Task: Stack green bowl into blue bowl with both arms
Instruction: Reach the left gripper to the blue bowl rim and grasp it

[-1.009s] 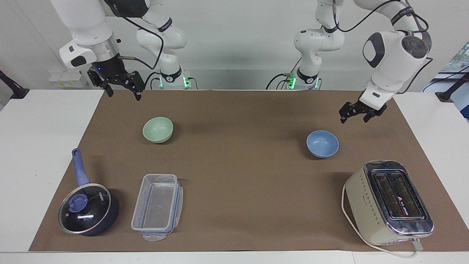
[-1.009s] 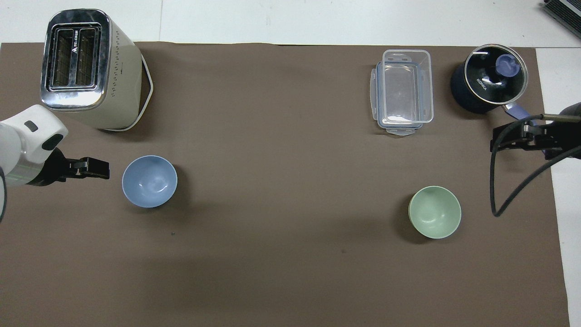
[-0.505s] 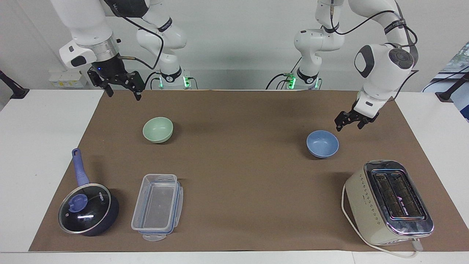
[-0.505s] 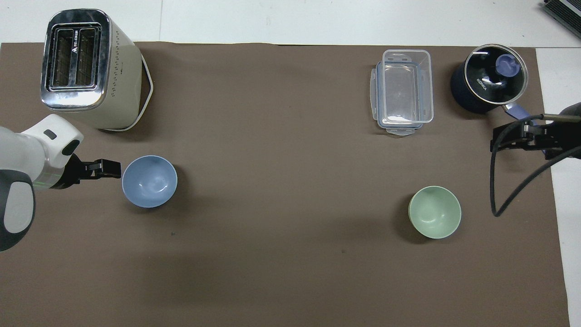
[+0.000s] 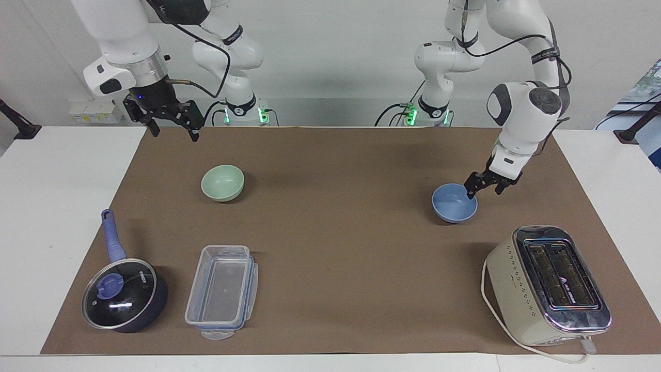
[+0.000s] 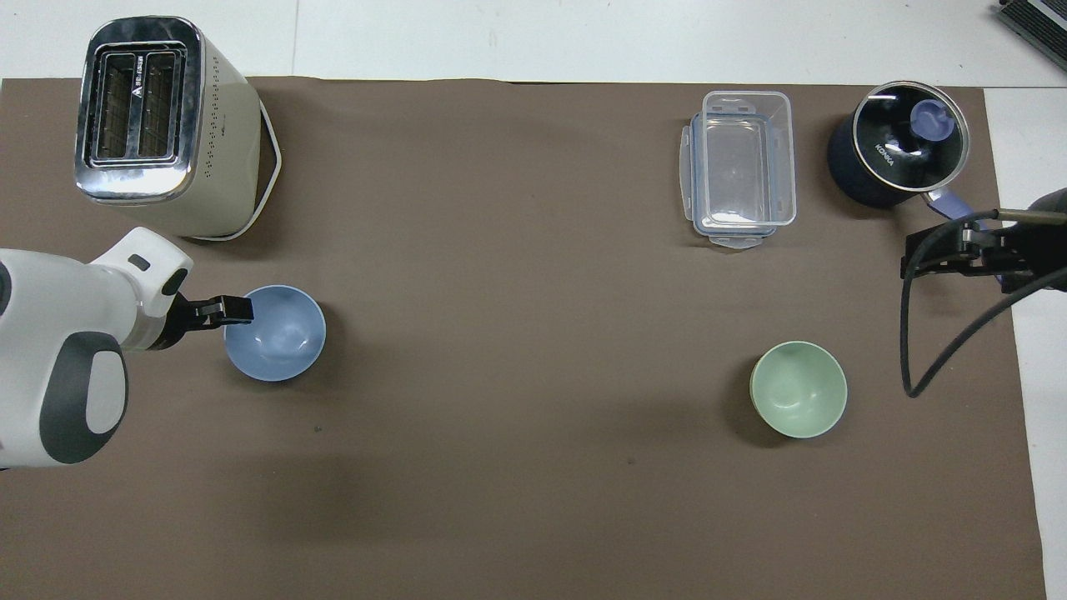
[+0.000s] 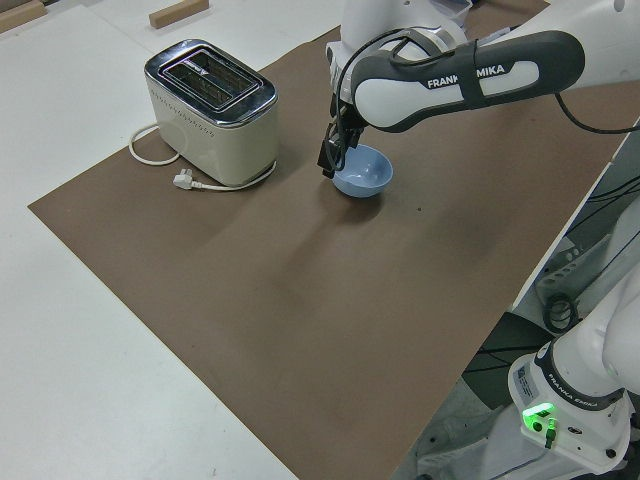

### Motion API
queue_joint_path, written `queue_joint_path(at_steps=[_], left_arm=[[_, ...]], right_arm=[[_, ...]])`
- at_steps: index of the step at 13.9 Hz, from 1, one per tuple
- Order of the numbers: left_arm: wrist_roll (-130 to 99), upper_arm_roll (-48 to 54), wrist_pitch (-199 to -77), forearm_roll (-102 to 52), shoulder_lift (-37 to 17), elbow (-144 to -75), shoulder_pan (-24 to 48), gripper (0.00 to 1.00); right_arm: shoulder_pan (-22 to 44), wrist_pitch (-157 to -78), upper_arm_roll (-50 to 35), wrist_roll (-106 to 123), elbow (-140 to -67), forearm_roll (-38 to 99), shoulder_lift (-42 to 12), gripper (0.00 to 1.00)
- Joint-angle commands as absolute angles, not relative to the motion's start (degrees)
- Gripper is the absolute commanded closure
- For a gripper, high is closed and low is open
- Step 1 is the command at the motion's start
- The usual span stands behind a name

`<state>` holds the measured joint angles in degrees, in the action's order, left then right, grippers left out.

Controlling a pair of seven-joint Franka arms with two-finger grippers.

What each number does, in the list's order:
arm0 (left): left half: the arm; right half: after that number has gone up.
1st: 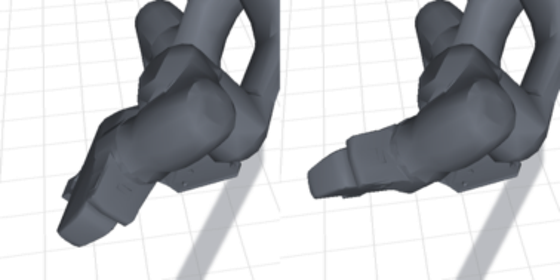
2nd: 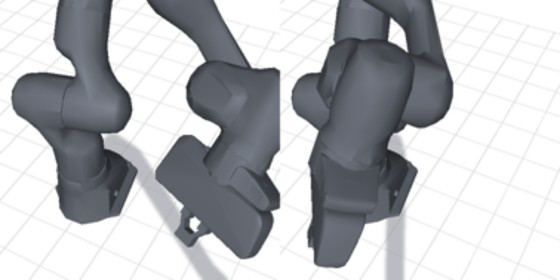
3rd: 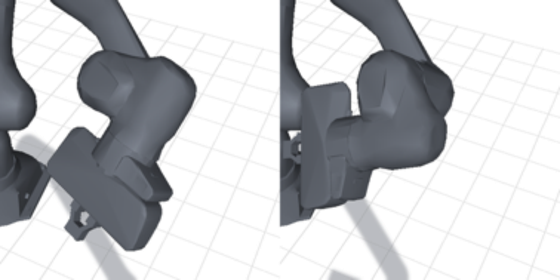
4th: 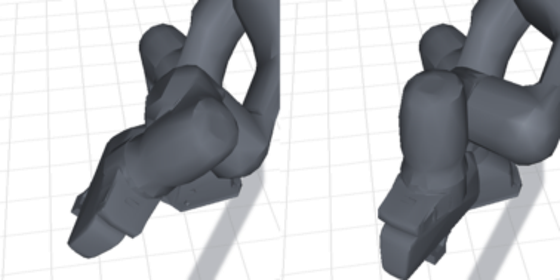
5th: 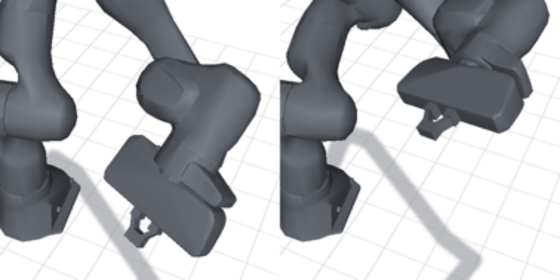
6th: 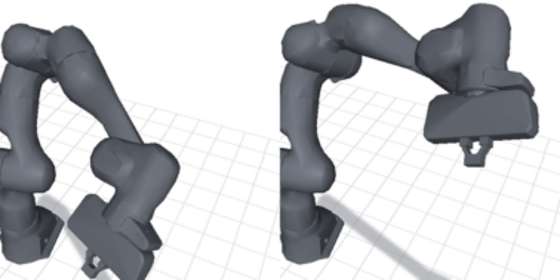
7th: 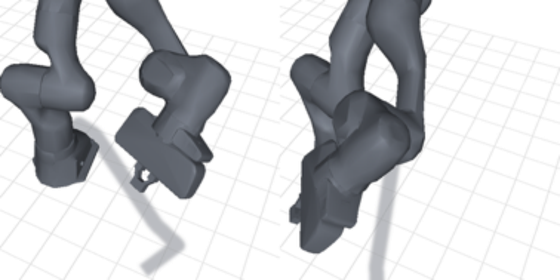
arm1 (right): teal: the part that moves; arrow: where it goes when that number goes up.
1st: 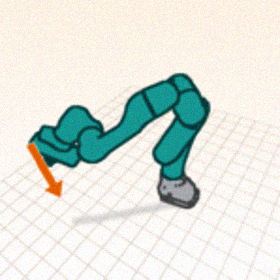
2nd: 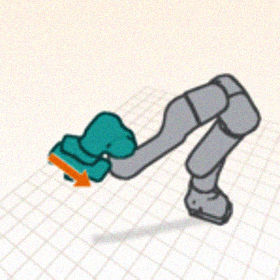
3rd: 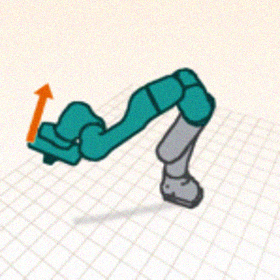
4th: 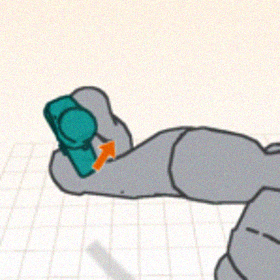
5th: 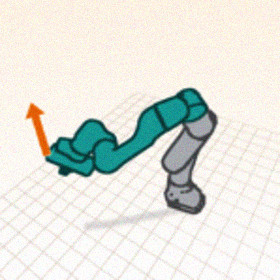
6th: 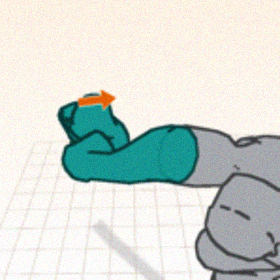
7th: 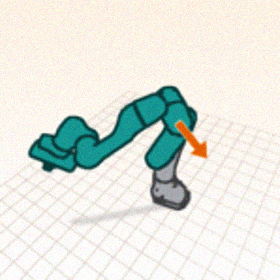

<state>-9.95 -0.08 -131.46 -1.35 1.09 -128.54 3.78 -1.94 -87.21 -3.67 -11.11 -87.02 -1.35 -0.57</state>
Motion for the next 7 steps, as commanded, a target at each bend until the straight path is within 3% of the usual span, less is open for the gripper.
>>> queue_joint_path(at_steps=[1, 7], left_arm=[[-11.9, -0.6, -134.6, -0.1, 0.8, -130.8, 5.5, 0.00], [-11.9, -0.6, -138.2, -0.2, -1.3, -132.9, 5.4, 0.00]], right_arm=[[-2.6, -86.8, -3.7, -10.5, -86.8, -0.4, -0.3, 0.00], [-2.6, -86.8, -3.7, -10.1, -86.8, -0.4, -0.3, 0.00]])
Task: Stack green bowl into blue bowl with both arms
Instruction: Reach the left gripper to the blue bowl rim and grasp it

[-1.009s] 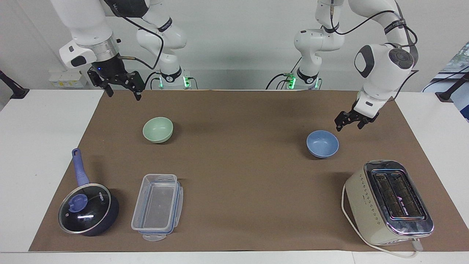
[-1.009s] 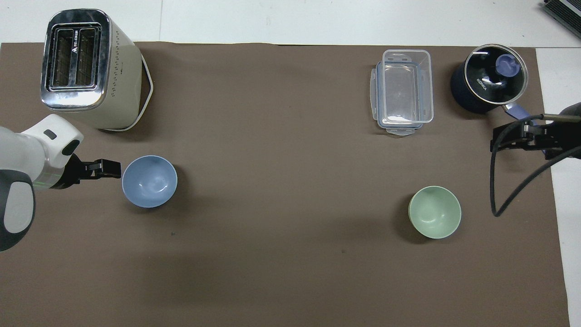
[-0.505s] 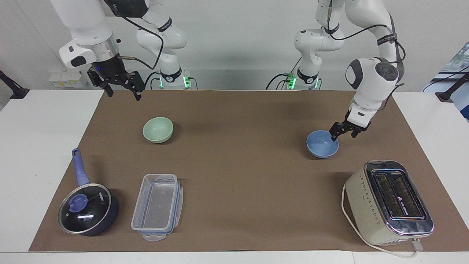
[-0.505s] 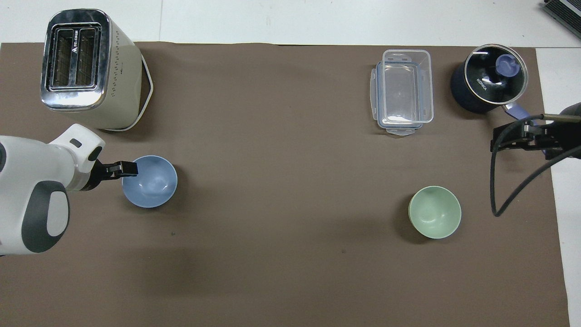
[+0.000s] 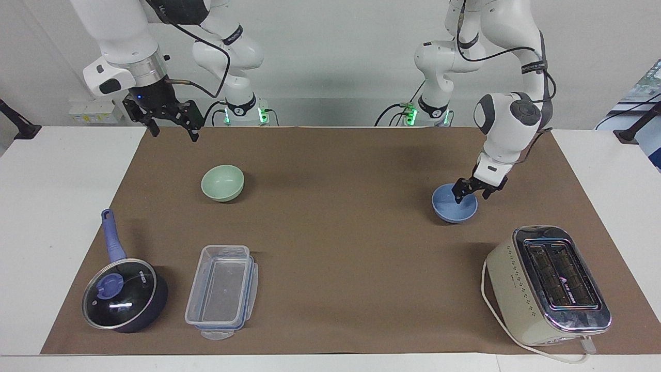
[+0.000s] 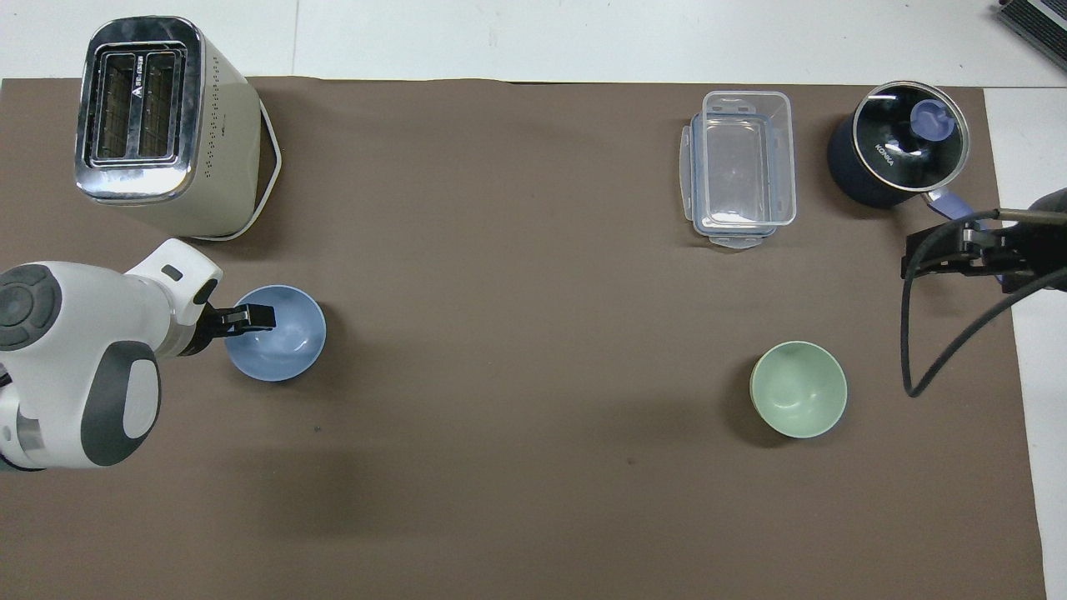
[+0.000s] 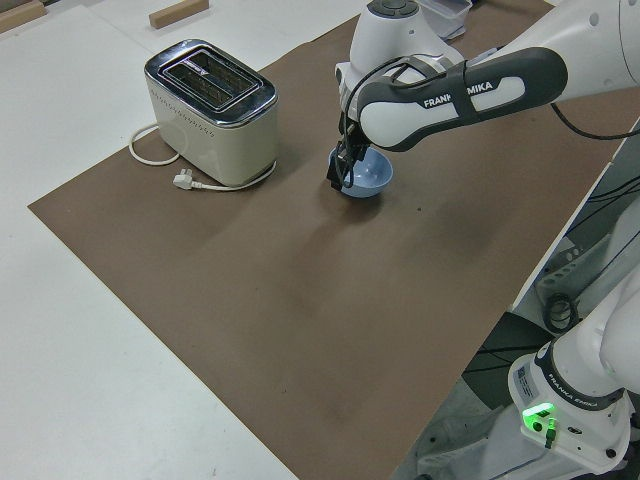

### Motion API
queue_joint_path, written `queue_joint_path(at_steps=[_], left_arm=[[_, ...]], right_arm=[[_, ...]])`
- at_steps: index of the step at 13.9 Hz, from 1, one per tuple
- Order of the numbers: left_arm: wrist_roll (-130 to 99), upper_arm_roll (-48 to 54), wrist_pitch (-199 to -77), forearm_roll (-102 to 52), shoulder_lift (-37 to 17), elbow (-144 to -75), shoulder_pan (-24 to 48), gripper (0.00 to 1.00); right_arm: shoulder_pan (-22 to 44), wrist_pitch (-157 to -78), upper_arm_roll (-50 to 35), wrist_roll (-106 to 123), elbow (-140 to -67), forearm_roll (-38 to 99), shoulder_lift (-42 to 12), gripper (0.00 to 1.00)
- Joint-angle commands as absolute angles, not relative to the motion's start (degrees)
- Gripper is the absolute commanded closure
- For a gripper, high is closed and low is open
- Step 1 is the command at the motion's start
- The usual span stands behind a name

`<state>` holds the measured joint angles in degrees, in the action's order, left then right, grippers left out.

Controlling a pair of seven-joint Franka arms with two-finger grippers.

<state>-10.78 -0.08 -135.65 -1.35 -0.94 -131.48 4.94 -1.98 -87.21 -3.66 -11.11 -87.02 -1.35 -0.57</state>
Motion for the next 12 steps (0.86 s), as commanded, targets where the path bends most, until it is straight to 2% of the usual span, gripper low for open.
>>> queue_joint_path(at_steps=[1, 3, 4, 7, 8, 12], left_arm=[[-12.0, -0.6, -139.4, -0.2, -2.0, -133.2, 5.4, 0.00], [-13.8, -0.6, -140.0, -0.2, -2.2, -133.5, 5.1, 0.00], [-13.8, -0.6, -139.9, -0.2, -2.1, -133.5, 4.8, 0.19], [-13.5, -0.6, -139.8, -0.2, -2.1, -133.8, 4.7, 0.95], [-12.8, -0.6, -139.5, -0.2, -2.1, -133.7, 4.7, 1.00], [-12.6, -0.6, -138.9, -0.2, -2.5, -132.2, 4.4, 1.00]], right_arm=[[-2.6, -86.8, -3.7, -10.1, -86.9, -0.4, -0.3, 0.00], [-2.6, -86.8, -3.7, -10.3, -86.8, -0.4, -0.3, 0.00], [-2.6, -86.8, -3.7, -10.3, -86.8, -0.4, -0.3, 0.00], [-2.6, -86.8, -3.7, -10.3, -86.8, -0.4, -0.3, 0.00], [-2.6, -86.8, -3.7, -10.3, -86.8, -0.4, -0.3, 0.00], [-2.6, -86.8, -3.7, -10.4, -86.8, -0.4, -0.3, 0.00]])
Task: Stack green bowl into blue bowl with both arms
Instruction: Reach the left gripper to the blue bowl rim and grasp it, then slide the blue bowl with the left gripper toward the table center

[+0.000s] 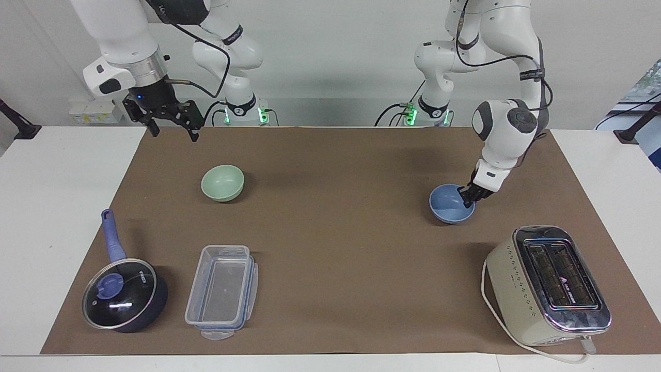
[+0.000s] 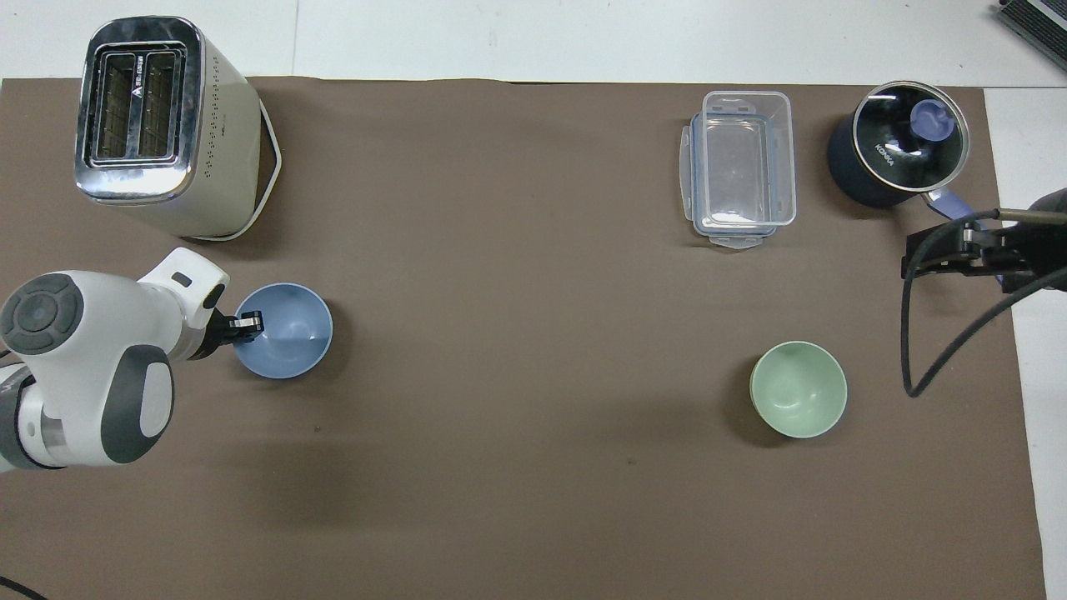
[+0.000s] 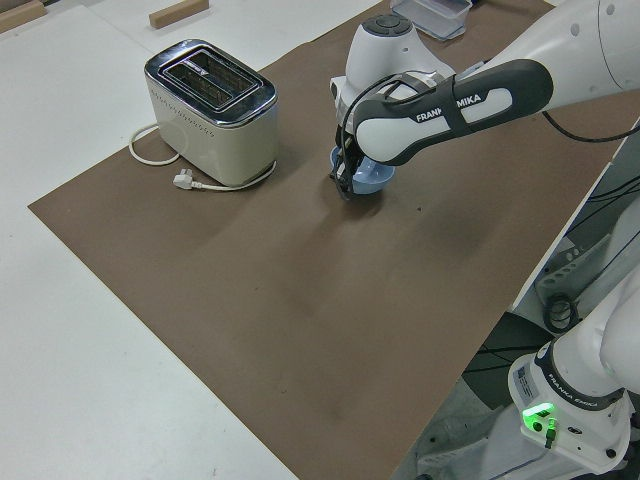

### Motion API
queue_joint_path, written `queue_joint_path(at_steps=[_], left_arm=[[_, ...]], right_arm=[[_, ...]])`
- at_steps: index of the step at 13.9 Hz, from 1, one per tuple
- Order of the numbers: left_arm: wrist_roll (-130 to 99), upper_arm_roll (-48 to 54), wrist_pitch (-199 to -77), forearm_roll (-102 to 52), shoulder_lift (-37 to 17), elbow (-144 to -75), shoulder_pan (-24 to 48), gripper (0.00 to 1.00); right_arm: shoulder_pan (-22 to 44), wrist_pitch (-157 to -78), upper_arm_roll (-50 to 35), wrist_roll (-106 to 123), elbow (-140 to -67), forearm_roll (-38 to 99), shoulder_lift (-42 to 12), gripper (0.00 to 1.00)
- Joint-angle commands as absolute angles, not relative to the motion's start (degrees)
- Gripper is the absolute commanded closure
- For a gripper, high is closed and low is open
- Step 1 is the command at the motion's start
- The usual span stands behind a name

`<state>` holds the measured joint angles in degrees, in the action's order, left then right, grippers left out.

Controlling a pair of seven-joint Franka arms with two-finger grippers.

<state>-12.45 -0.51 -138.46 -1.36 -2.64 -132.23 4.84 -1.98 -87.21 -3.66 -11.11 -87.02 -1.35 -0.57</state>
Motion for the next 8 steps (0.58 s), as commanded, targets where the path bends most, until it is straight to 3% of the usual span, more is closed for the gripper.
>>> queue_joint_path(at_steps=[1, 8], left_arm=[[-12.6, -0.6, -138.7, -0.2, -3.1, -131.2, 4.3, 1.00], [-12.9, -0.6, -124.5, -0.4, -1.7, -120.9, 4.5, 1.00]], right_arm=[[-2.6, -86.8, -3.7, -10.5, -86.8, -0.4, -0.3, 0.00], [-2.6, -86.8, -3.7, -10.4, -86.8, -0.4, -0.4, 0.00]])
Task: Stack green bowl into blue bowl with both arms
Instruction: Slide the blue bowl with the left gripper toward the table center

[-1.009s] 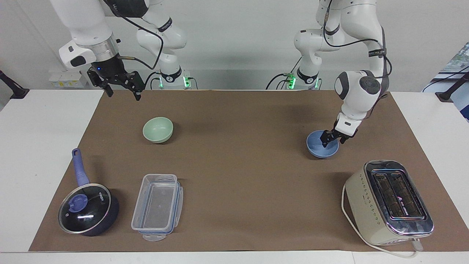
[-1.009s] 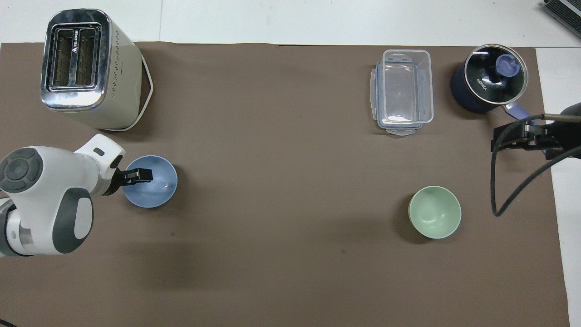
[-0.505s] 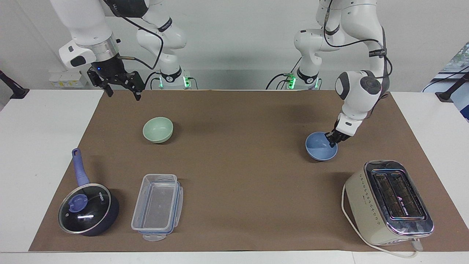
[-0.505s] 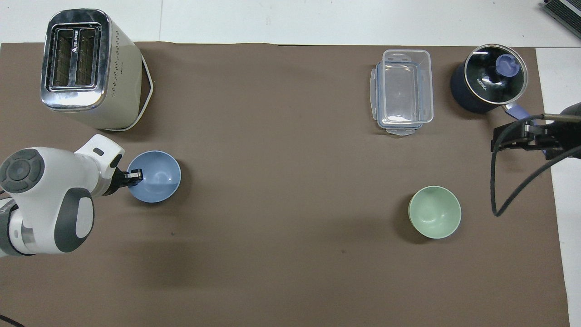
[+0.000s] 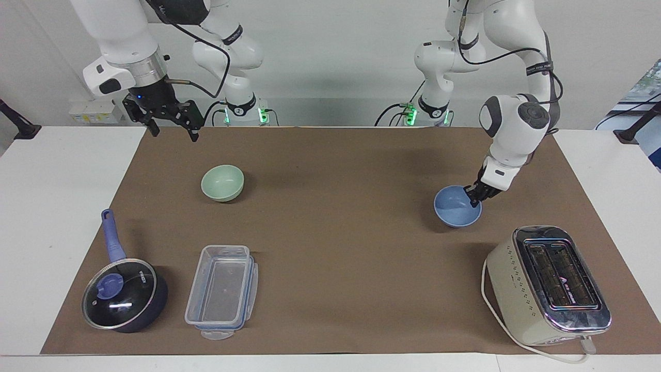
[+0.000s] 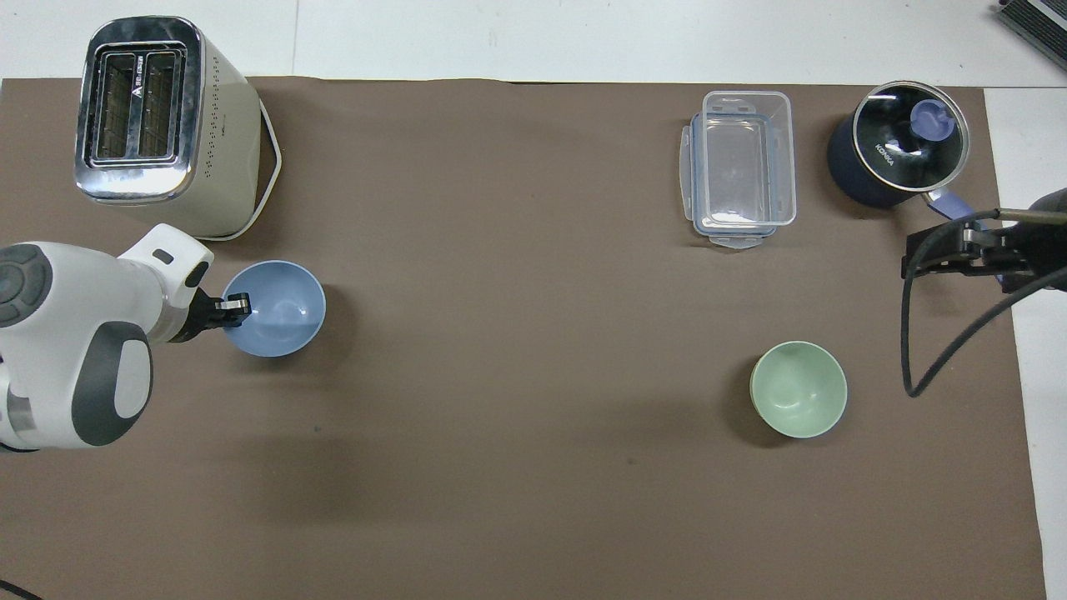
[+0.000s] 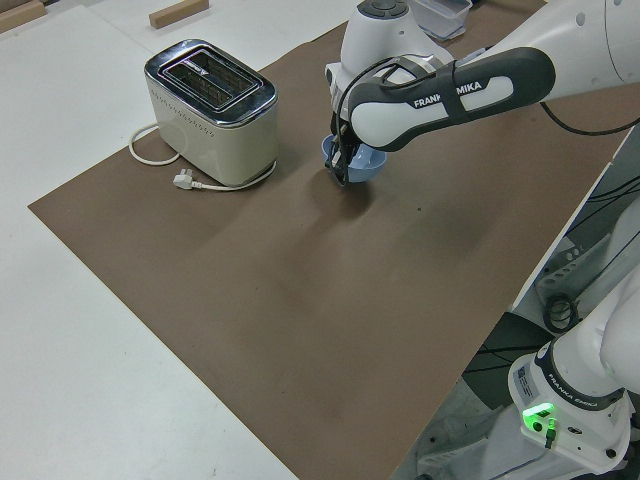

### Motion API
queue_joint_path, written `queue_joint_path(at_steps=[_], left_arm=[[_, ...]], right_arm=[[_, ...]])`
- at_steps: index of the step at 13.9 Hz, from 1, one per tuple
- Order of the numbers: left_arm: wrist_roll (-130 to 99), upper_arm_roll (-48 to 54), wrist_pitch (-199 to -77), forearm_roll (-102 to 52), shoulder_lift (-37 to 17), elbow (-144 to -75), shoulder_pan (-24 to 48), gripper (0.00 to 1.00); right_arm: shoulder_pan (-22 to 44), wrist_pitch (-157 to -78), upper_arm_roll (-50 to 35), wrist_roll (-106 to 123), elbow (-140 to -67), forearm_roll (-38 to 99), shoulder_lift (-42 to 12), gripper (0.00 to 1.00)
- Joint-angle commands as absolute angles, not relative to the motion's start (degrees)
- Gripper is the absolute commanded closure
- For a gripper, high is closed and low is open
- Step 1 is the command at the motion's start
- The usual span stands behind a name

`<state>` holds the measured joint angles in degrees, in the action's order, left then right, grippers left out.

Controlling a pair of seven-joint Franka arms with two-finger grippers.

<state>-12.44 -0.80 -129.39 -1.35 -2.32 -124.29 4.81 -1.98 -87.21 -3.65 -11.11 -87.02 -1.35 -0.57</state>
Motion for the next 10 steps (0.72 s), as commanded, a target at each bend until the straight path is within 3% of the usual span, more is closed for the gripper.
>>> queue_joint_path(at_steps=[1, 6, 10], left_arm=[[-13.2, -0.6, -121.8, -0.9, -1.1, -118.8, 4.7, 1.00], [-14.6, 0.9, -112.6, -3.3, -0.8, -110.8, 5.4, 1.00], [-17.0, 2.5, -112.2, -4.4, -0.9, -110.0, 5.8, 1.00]], right_arm=[[-2.6, -86.8, -3.7, -10.3, -86.8, -0.4, -0.3, 0.00], [-2.6, -86.8, -3.7, -10.3, -86.8, -0.4, -0.3, 0.00], [-3.0, -86.8, -3.3, -10.2, -86.9, -0.5, -0.3, 0.00]])
